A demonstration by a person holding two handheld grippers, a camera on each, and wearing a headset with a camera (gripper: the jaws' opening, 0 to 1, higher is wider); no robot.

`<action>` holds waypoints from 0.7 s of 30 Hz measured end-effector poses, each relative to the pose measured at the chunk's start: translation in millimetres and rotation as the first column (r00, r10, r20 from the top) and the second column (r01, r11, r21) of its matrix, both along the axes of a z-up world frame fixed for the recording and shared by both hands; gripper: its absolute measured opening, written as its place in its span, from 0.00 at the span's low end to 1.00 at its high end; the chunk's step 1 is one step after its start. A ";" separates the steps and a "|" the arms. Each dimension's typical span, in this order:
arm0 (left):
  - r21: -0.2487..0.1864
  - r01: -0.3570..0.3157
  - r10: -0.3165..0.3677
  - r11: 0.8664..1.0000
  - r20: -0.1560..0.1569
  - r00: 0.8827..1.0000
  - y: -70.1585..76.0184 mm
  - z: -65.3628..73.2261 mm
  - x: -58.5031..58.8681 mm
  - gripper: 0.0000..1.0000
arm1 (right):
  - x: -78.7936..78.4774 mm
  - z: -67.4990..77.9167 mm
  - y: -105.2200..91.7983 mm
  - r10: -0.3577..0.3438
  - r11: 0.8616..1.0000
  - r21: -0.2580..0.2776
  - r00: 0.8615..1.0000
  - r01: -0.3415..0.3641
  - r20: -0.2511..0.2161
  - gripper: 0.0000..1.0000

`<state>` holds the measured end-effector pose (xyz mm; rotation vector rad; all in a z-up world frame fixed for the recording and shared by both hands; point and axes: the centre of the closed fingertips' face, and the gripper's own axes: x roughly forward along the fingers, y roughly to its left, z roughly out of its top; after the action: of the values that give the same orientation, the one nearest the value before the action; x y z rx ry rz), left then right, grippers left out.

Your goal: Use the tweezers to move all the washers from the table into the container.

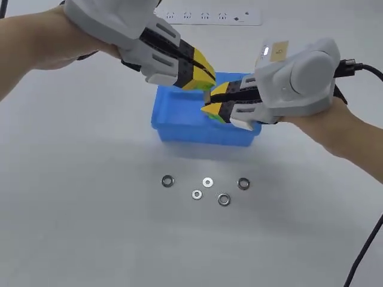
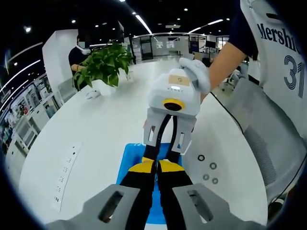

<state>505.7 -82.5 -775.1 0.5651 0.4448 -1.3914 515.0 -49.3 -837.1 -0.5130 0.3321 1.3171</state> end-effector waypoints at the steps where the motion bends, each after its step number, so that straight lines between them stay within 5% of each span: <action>1: -0.001 -0.002 0.002 1.000 -0.001 1.000 0.1 0.0 -0.1 0.06 | -0.3 0.0 0.5 0.001 1.000 -0.002 1.000 -0.001 0.001 0.10; 13: -0.004 0.005 -0.005 1.000 -0.002 1.000 -3.2 1.6 -4.2 0.05 | -1.7 0.0 0.8 0.004 1.000 -0.012 1.000 -0.004 0.014 0.10; 21: -0.009 0.017 -0.016 1.000 0.021 1.000 -4.8 18.4 -11.3 0.06 | -5.6 15.2 -1.6 -0.006 1.000 0.010 1.000 0.006 0.019 0.08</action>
<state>494.4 -87.3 -756.7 0.5761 0.4173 -1.4015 509.4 -50.8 -821.9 -0.5149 0.3111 1.3067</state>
